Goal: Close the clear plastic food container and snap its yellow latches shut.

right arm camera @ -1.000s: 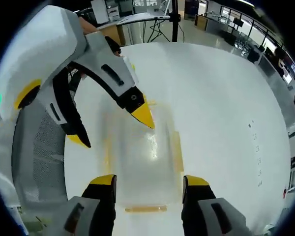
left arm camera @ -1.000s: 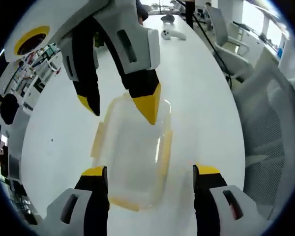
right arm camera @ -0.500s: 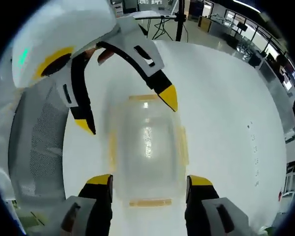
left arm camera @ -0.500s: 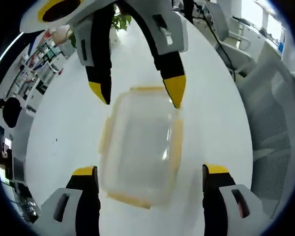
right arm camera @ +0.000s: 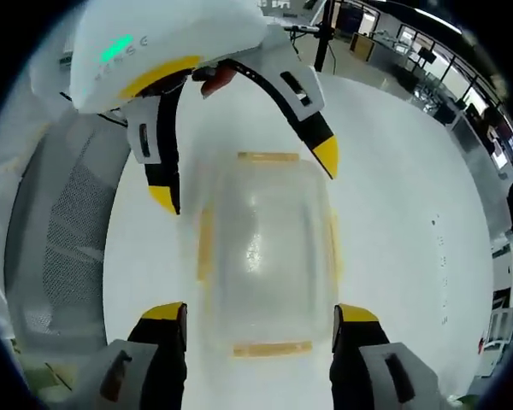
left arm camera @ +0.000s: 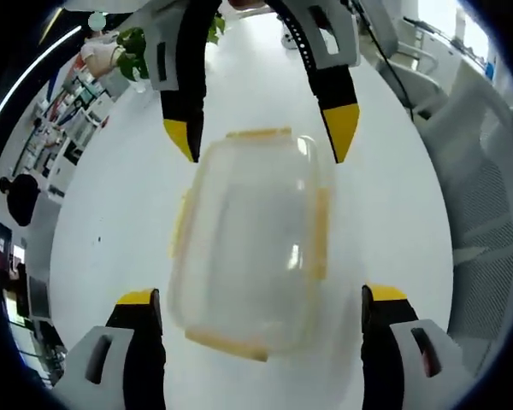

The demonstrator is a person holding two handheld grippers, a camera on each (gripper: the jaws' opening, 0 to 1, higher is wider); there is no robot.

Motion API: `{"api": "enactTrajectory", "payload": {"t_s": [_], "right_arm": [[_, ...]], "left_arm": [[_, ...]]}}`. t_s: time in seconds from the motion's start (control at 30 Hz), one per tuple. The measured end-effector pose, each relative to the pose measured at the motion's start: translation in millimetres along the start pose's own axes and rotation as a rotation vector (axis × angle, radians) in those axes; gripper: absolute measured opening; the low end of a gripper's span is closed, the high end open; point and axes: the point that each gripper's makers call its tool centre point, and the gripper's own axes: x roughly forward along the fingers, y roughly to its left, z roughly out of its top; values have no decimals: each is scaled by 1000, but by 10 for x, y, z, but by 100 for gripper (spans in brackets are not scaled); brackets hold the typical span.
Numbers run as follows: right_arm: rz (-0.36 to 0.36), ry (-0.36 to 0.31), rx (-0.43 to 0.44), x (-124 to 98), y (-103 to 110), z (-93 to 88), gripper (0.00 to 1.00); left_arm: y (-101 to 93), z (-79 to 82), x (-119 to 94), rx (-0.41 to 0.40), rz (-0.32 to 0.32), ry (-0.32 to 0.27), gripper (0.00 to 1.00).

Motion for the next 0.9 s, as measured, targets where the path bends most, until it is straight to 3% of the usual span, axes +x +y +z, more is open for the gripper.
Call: {"api": "enactTrajectory", "payload": {"t_s": [0.5,0.9], "right_arm": [[-97,10,-15,75,-71,-110,65],[-121,0,1,112,-80,-126,66]], "left_arm": [[82,-104,34,14,15,19,95],[141,-147,114,11,18,36,94]]}}
